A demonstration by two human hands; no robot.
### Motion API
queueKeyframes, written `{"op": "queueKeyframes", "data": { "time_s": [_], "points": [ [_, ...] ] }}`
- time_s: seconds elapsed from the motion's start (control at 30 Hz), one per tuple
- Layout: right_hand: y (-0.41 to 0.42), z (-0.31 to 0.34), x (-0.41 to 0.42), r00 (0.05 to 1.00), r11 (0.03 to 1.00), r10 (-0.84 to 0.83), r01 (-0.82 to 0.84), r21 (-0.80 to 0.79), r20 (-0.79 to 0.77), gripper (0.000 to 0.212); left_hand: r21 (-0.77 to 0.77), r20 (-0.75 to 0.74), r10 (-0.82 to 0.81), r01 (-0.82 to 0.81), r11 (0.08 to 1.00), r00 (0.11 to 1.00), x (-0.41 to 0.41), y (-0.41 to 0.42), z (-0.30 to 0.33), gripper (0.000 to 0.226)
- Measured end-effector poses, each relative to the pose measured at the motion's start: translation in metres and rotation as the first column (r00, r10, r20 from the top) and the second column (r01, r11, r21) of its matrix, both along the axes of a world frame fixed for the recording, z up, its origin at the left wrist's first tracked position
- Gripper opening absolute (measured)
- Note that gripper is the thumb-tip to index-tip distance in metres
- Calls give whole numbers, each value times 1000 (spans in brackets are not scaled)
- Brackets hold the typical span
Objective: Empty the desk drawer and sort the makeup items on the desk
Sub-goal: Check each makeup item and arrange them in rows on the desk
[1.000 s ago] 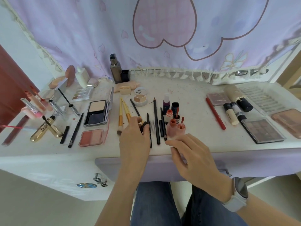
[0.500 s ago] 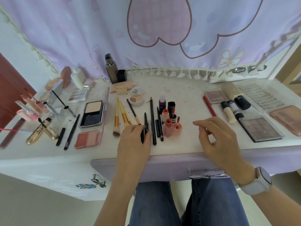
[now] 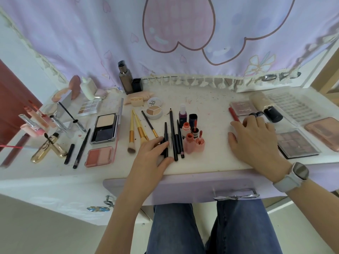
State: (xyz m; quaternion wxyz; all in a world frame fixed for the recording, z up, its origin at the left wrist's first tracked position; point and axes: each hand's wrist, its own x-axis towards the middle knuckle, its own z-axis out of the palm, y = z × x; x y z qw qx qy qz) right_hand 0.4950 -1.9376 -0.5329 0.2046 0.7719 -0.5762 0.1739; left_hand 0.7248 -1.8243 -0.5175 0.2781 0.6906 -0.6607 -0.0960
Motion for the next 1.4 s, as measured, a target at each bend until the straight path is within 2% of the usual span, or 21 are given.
{"op": "queueKeyframes", "data": {
  "time_s": [0.07,0.17,0.33,0.43,0.5,0.57,0.6,0.67,0.7,0.73,0.87,0.93,1.0,1.07,1.2,1.27,1.4],
  "points": [
    [0,2,2,1000,1000,-12,11,28,20,17,-6,-6,1,-1,1000,1000,1,-2,0,46],
    [-2,5,6,1000,995,15,-17,95,22,11,-26,-9,6,-6,1000,1000,3,-2,-1,45],
    [2,14,11,989,987,72,-89,131,128,23,-54,-35,8,-9,999,999,-1,0,-2,44],
    [7,25,14,953,977,58,-116,180,298,32,-58,-50,3,-6,998,999,-2,0,-3,44],
    [12,36,14,848,968,101,-203,144,520,30,-71,-69,7,-11,997,998,-2,0,-3,44],
    [19,48,14,617,941,164,-331,65,770,21,-116,-99,19,-30,993,995,-3,3,-3,43],
    [24,54,14,490,925,205,-381,-3,848,16,-147,-123,32,-50,988,992,-4,4,-3,43],
    [36,67,17,292,875,270,-471,-108,917,12,-204,-208,57,-100,974,976,-6,9,0,45],
    [42,72,19,231,842,277,-525,-119,933,14,-235,-255,54,-116,965,965,-7,11,2,45],
    [49,77,22,210,811,270,-576,-105,940,16,-275,-285,43,-124,953,958,-8,13,5,46],
    [74,85,34,319,678,224,-730,87,921,18,-403,-251,-63,-45,914,966,-7,26,15,50],
    [84,80,41,379,604,230,-778,174,896,20,-394,-132,-147,84,915,980,-10,34,19,49],
    [92,75,50,408,582,221,-784,216,886,18,-338,-9,-210,194,921,978,-17,39,20,38],
    [97,71,56,367,593,169,-779,203,915,18,-309,6,-233,224,924,972,-23,42,19,26],
    [101,69,60,165,563,60,-820,104,984,6,-348,-1,-133,124,929,991,-27,42,17,14],
    [101,66,60,148,555,63,-827,89,987,3,-326,-37,-123,105,939,992,-27,42,18,13],
    [100,63,61,195,579,93,-808,106,976,5,-256,-111,-157,124,959,981,-25,42,19,15]
  ]
}}
